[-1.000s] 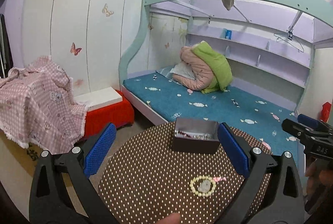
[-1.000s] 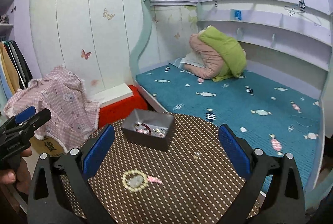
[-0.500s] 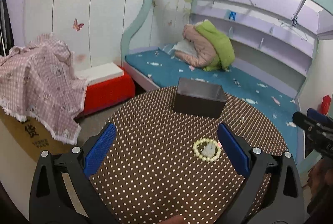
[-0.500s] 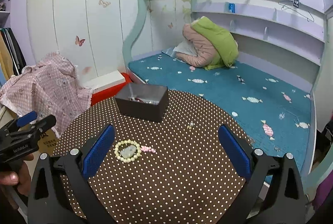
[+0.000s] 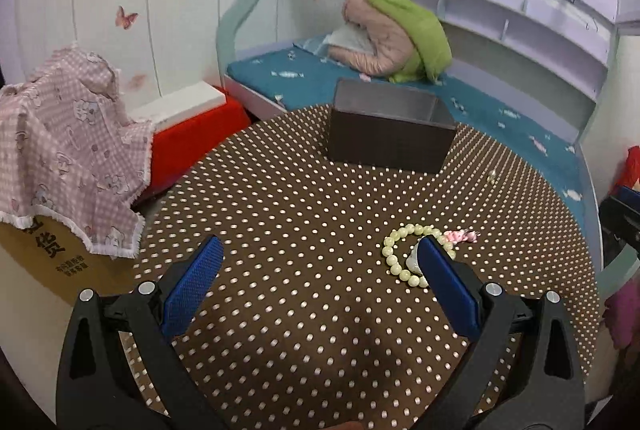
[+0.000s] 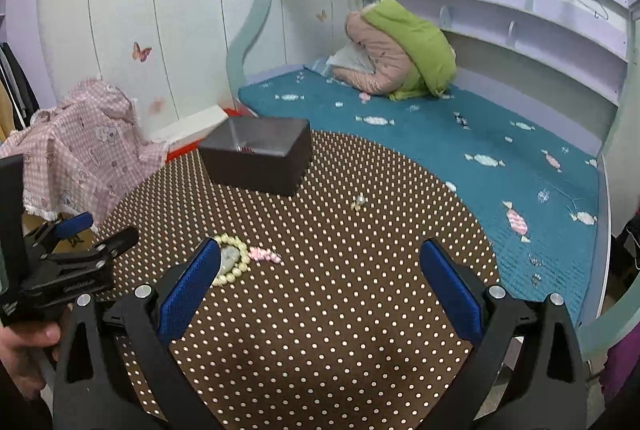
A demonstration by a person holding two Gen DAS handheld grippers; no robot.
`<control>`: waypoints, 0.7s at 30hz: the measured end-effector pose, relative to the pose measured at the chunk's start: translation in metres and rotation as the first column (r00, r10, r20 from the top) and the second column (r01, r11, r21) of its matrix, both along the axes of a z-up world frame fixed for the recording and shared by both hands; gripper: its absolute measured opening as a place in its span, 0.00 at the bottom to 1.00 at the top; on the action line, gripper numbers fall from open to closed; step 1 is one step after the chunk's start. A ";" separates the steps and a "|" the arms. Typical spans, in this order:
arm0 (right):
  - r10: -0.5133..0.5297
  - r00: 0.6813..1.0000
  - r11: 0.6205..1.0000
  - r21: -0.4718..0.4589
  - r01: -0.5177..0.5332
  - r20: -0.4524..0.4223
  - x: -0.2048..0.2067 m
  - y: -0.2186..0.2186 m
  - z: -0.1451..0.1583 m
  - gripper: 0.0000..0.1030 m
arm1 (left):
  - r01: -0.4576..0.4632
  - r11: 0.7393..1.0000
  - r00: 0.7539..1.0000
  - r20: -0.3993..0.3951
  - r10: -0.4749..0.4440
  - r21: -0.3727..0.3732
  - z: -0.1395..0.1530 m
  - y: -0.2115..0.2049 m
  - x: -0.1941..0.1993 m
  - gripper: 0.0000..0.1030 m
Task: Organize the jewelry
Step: 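Grasp the pale bead bracelet with the left tool while the right tool grasps a pink bunny charm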
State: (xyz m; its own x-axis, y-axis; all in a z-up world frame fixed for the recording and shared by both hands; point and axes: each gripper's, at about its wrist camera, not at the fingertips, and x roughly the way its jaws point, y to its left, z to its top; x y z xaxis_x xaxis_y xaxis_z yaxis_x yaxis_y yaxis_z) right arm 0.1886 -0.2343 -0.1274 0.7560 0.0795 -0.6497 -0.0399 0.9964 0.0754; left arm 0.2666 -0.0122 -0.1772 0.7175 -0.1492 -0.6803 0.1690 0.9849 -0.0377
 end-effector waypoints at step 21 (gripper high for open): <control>0.036 0.987 0.999 0.024 -0.033 -0.159 0.043 -0.017 -0.051 0.93 | 0.196 0.978 0.968 -0.172 -0.181 0.076 -0.062 -0.056 0.062 0.43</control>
State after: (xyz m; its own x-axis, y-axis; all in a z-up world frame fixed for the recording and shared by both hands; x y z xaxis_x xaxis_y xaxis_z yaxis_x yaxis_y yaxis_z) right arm 0.2321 -0.2514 -0.1784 0.6394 0.1186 -0.7596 -0.0604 0.9927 0.1042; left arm 0.3288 -0.0678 -0.2392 0.5605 -0.2028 -0.8030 0.3508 0.9364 0.0084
